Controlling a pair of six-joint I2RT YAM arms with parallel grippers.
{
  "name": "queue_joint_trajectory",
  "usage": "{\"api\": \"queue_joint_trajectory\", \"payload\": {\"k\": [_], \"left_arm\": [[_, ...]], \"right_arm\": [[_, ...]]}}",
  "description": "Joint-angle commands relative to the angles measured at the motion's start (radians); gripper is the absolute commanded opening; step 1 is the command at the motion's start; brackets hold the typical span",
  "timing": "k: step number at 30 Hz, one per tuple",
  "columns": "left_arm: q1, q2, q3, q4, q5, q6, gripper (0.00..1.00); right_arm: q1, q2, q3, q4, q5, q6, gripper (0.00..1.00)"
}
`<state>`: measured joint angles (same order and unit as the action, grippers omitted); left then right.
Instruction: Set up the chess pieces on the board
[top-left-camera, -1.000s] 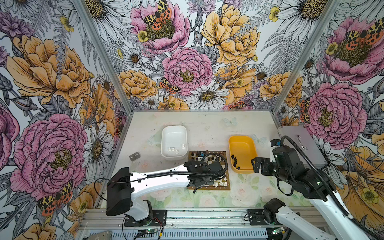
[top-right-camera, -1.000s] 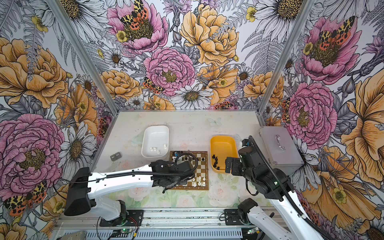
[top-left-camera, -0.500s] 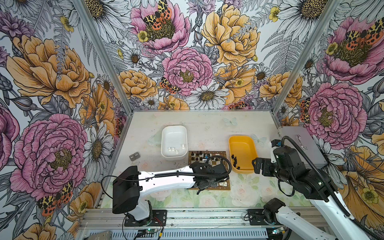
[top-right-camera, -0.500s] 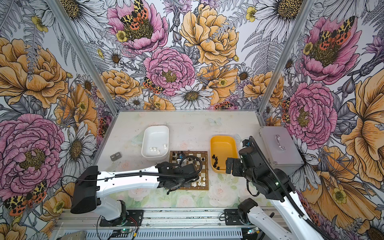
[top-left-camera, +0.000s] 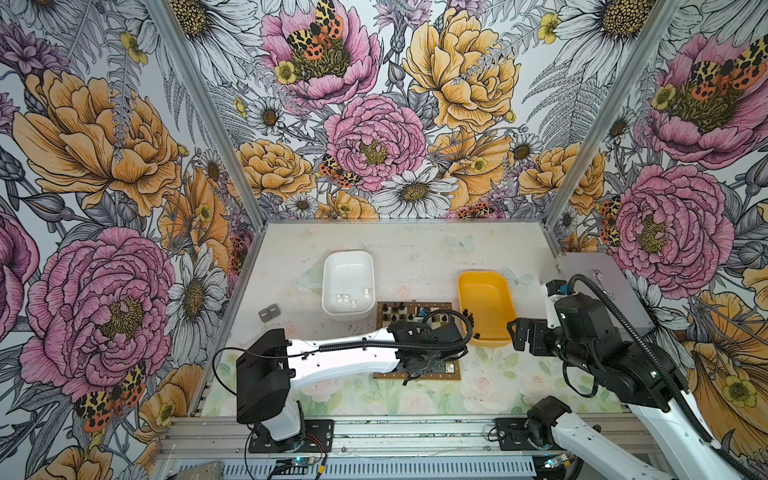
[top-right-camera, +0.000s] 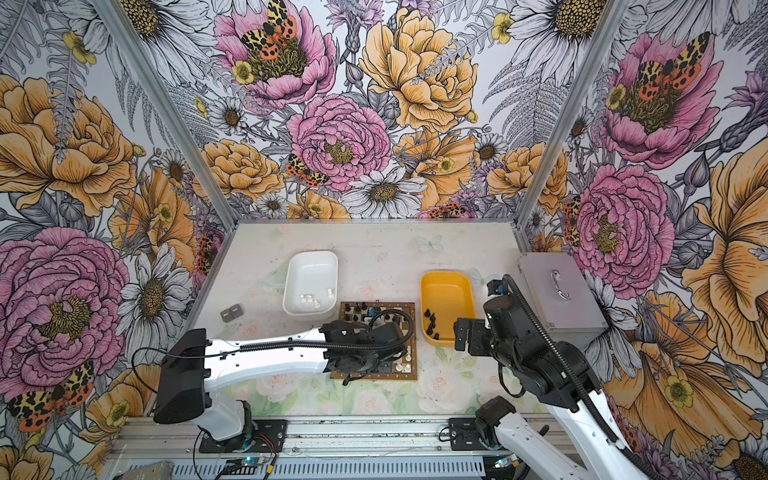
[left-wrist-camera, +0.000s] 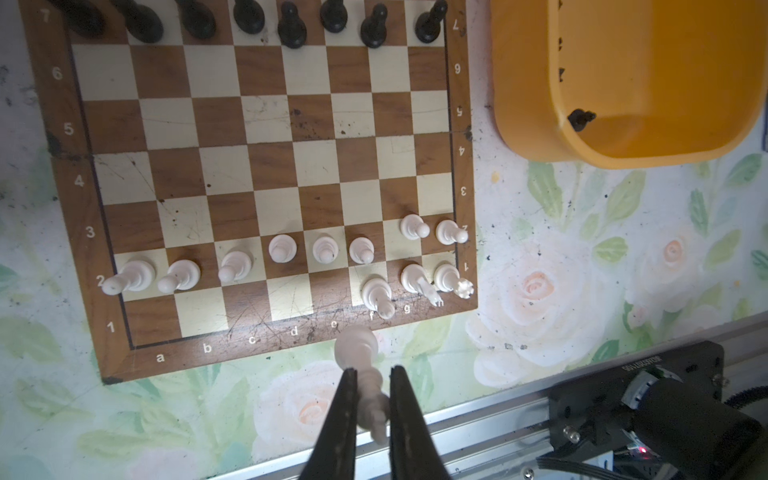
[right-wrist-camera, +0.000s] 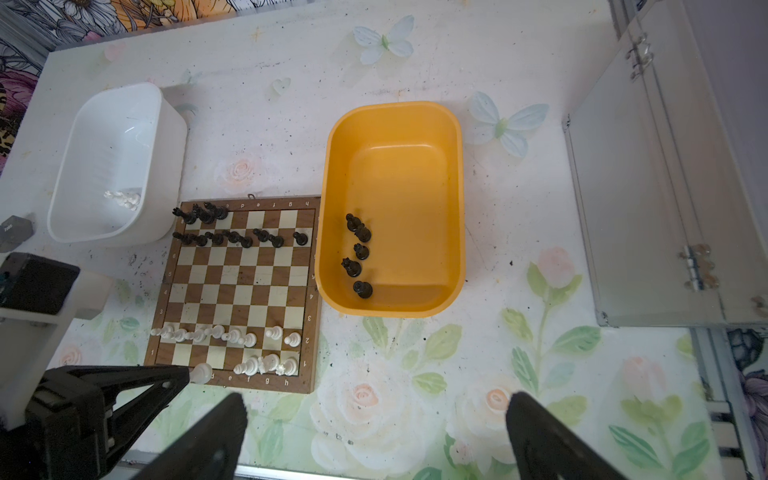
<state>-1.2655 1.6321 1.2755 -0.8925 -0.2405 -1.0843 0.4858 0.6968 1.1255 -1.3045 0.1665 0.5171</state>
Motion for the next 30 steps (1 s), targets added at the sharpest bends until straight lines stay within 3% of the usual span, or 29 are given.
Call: {"api": "queue_joint_trajectory", "payload": {"k": [1, 23, 30], "left_arm": [[0.007, 0.008, 0.023, 0.007, 0.054, -0.036, 0.13], [0.016, -0.047, -0.03, -0.057, -0.038, -0.107, 0.11], [0.006, -0.024, -0.056, -0.04, -0.095, -0.054, 0.12]], "right_arm": [[0.006, 0.017, 0.041, -0.026, -0.013, -0.032, 1.0], [0.005, 0.095, 0.129, -0.053, -0.027, -0.058, 1.0], [0.006, 0.043, 0.091, -0.038, -0.004, -0.024, 1.0]]}}
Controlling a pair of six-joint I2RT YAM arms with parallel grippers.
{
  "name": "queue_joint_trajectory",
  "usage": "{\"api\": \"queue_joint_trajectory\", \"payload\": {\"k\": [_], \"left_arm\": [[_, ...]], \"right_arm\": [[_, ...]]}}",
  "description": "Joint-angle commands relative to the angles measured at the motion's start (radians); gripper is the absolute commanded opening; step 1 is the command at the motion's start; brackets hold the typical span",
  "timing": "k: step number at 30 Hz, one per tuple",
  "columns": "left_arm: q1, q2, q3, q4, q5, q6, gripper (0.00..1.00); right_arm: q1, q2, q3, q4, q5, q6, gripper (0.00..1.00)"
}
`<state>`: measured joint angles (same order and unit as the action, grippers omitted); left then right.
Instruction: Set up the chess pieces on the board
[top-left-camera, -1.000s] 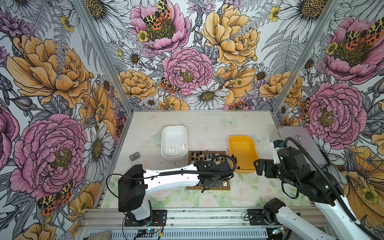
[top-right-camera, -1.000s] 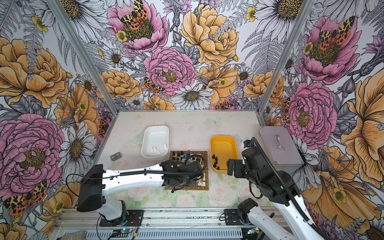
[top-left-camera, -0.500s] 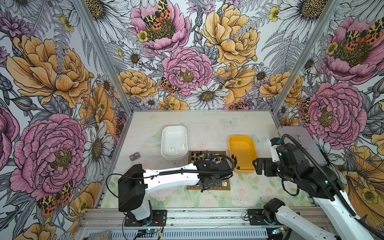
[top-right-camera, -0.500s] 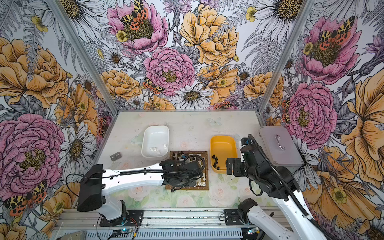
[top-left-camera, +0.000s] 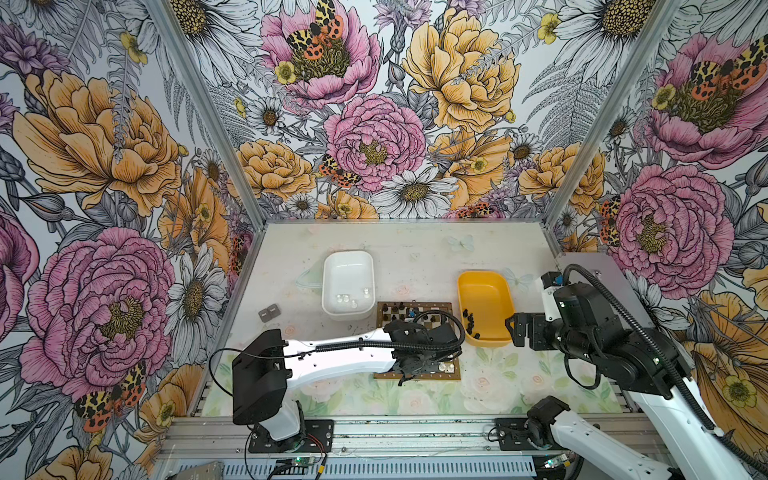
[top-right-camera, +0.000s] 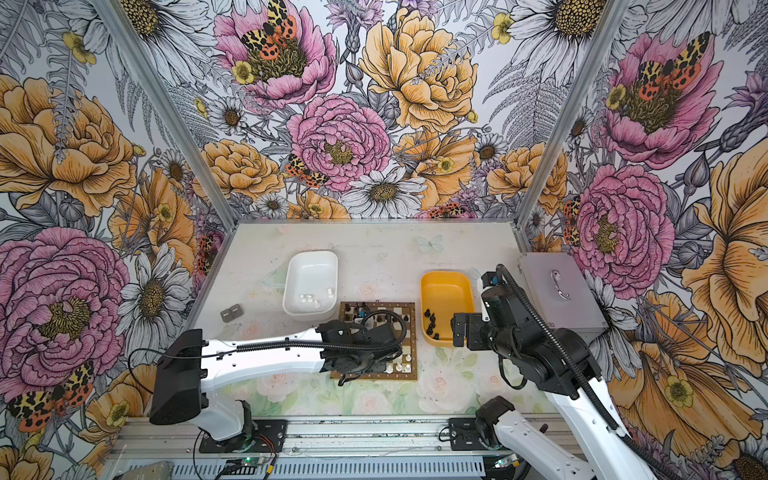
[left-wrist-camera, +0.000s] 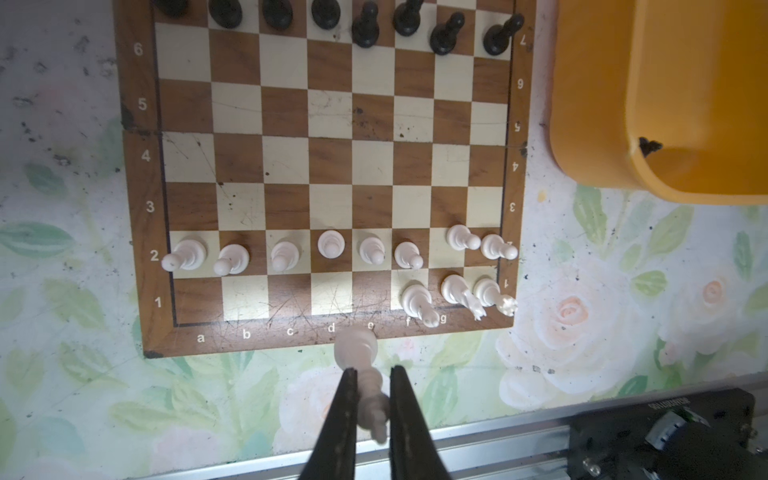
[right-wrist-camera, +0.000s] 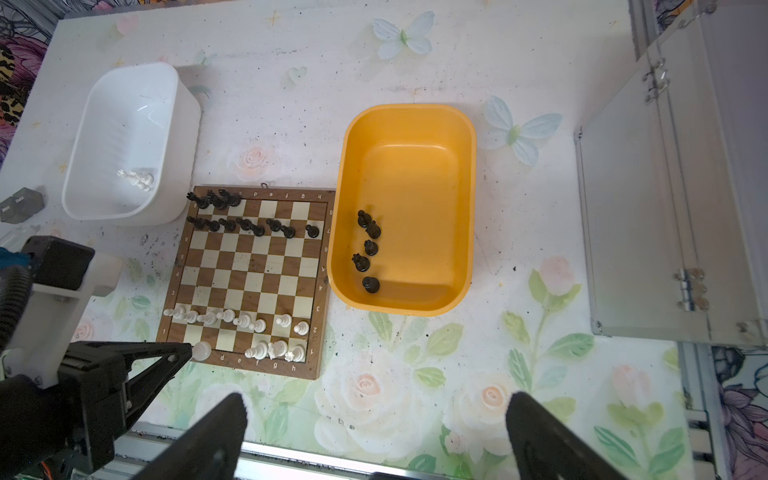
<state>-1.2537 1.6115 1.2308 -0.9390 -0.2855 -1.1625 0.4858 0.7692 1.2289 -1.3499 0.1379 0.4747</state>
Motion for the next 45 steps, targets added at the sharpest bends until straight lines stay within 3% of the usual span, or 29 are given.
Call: {"api": "queue_joint_trajectory", "payload": {"k": [1, 22, 45], "left_arm": [[-0.009, 0.003, -0.009, 0.014, -0.049, 0.034, 0.12], [-0.015, 0.128, 0.03, 0.112, -0.004, 0.081, 0.13], [-0.005, 0.116, -0.025, 0.141, 0.014, 0.086, 0.13]], "right_arm": [[0.006, -0.037, -0.017, 0.008, 0.027, 0.023, 1.0], [0.005, -0.1, -0.06, 0.001, 0.046, 0.03, 1.0], [0.005, -0.1, -0.057, -0.006, 0.061, 0.027, 1.0]]}}
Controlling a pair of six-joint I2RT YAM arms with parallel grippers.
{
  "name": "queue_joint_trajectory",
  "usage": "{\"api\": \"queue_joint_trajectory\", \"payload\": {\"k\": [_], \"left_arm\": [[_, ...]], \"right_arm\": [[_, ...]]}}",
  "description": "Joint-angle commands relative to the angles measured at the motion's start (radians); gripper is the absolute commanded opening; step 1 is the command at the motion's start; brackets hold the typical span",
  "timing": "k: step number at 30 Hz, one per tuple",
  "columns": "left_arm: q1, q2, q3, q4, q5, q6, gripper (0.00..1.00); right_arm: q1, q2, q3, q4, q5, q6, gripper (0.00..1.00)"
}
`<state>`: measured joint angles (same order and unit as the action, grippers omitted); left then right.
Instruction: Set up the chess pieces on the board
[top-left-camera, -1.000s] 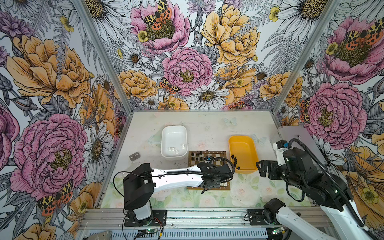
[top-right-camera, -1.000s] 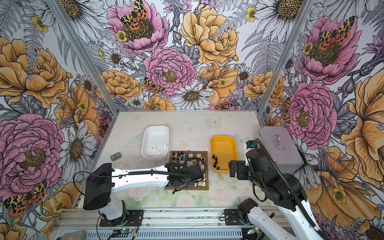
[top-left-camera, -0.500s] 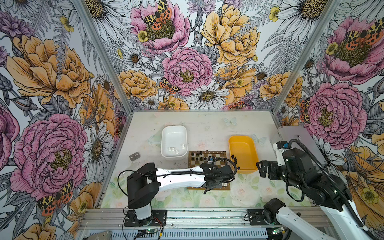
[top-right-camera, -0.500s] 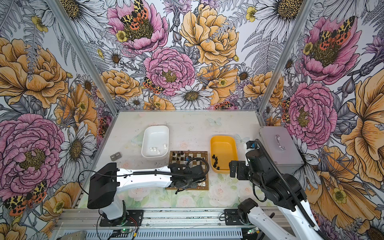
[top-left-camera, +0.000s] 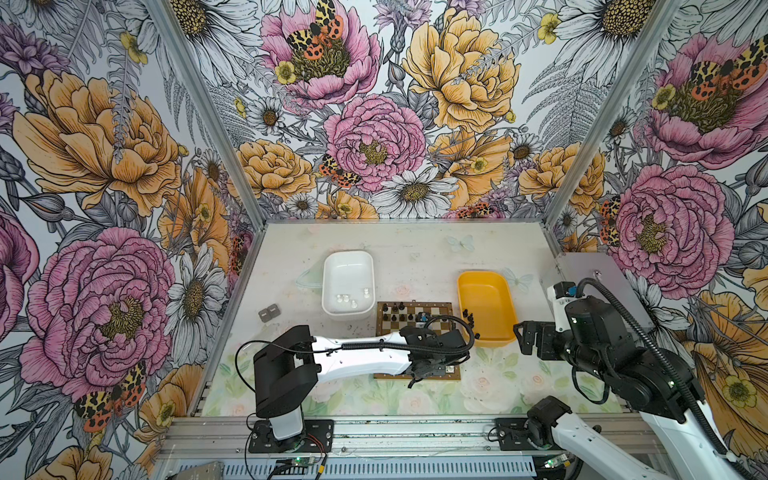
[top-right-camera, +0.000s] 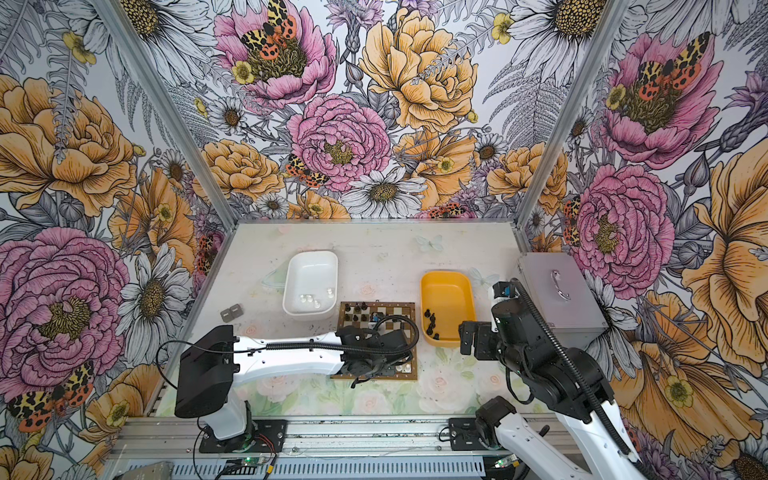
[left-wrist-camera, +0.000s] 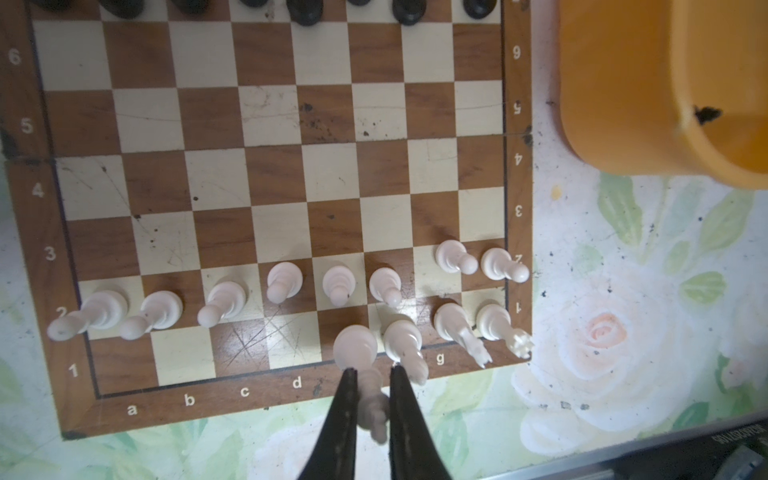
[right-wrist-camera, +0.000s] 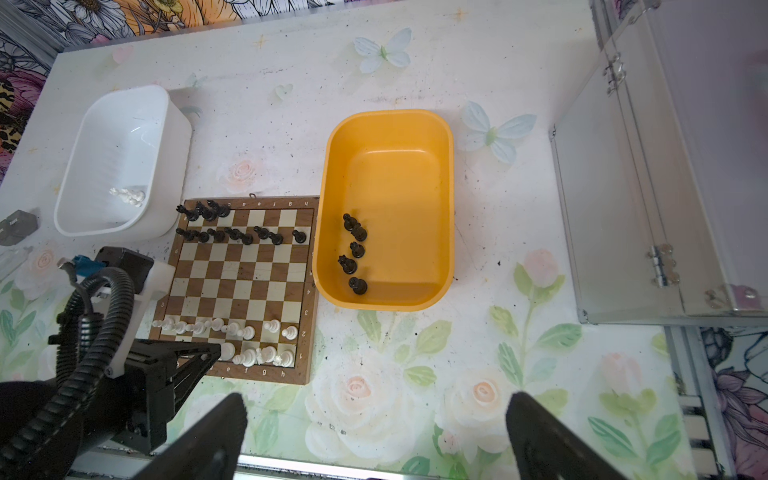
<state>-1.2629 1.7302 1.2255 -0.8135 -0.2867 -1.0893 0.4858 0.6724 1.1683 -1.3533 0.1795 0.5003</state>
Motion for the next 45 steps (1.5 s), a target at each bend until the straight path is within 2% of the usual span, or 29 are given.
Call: {"api": "queue_joint_trajectory", "payload": {"k": [1, 45], "left_arm": [[0.004, -0.001, -0.024, 0.019, 0.017, 0.012, 0.13], [0.018, 0.016, -0.044, 0.035, 0.032, 0.003, 0.16]], "right_arm": [[0.005, -0.002, 0.004, -0.003, 0.021, 0.001, 1.0], [0.005, -0.007, -0.009, -0.003, 0.017, -0.012, 1.0]]}}
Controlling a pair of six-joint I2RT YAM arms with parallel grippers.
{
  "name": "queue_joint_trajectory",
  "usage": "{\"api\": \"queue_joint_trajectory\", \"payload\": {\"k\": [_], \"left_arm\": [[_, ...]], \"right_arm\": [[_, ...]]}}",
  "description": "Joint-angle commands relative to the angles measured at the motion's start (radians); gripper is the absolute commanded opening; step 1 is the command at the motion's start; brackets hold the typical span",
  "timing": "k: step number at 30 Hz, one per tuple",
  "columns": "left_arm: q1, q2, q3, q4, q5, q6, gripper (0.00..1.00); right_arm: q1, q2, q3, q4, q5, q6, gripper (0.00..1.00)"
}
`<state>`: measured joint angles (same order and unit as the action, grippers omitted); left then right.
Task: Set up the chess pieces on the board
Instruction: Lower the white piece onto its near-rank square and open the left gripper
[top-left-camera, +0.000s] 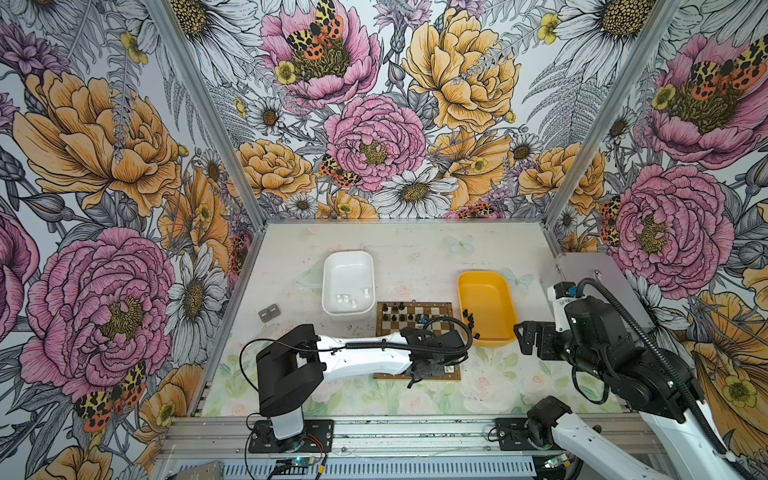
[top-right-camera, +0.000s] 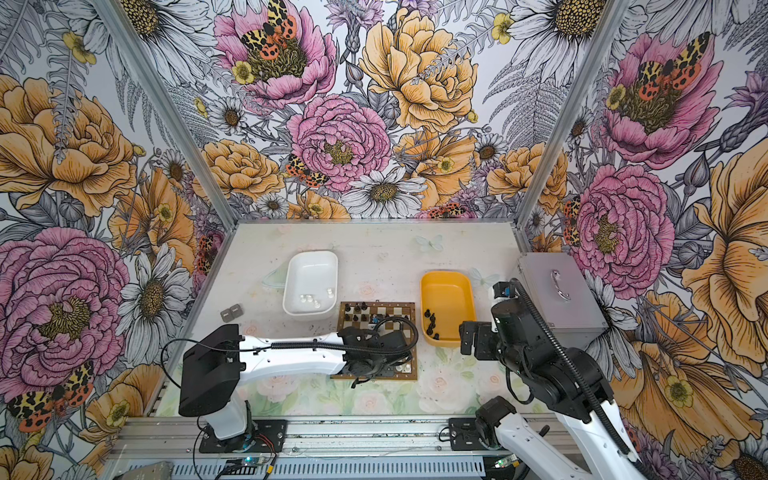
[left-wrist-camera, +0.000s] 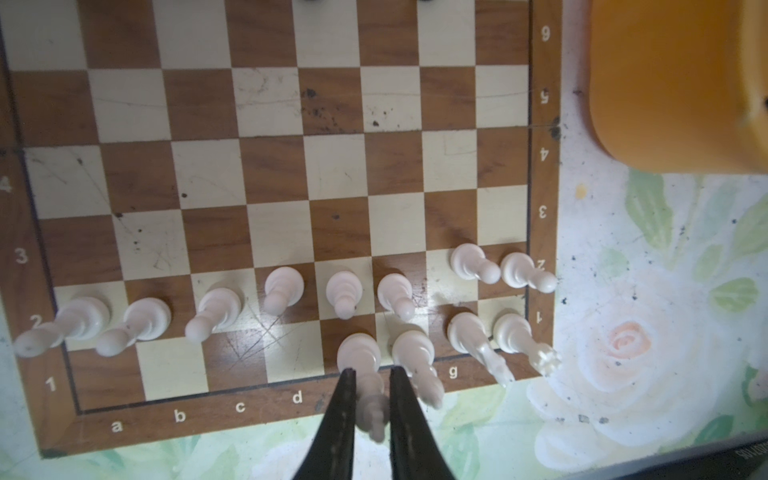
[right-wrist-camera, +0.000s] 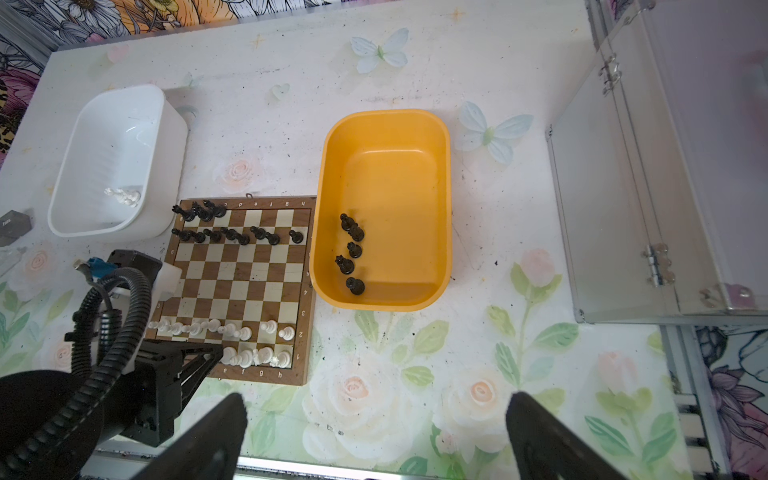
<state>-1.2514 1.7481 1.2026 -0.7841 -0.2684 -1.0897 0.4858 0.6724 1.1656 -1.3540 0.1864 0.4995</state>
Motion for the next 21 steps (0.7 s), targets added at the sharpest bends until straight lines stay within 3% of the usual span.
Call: {"api": "queue_joint_trajectory", "payload": {"k": [1, 13, 21], "left_arm": [[0.007, -0.004, -0.021, 0.005, 0.014, 0.004, 0.16], [0.007, -0.018, -0.032, 0.005, 0.011, -0.001, 0.17], [0.005, -0.025, -0.027, -0.001, 0.005, 0.01, 0.27]], "right_arm": [[0.005, -0.007, -0.005, -0.002, 0.01, -0.01, 1.0], [0.005, -0.004, -0.012, 0.003, 0.004, -0.012, 1.0], [0.005, -0.008, -0.013, 0.003, 0.002, -0.01, 1.0]]}}
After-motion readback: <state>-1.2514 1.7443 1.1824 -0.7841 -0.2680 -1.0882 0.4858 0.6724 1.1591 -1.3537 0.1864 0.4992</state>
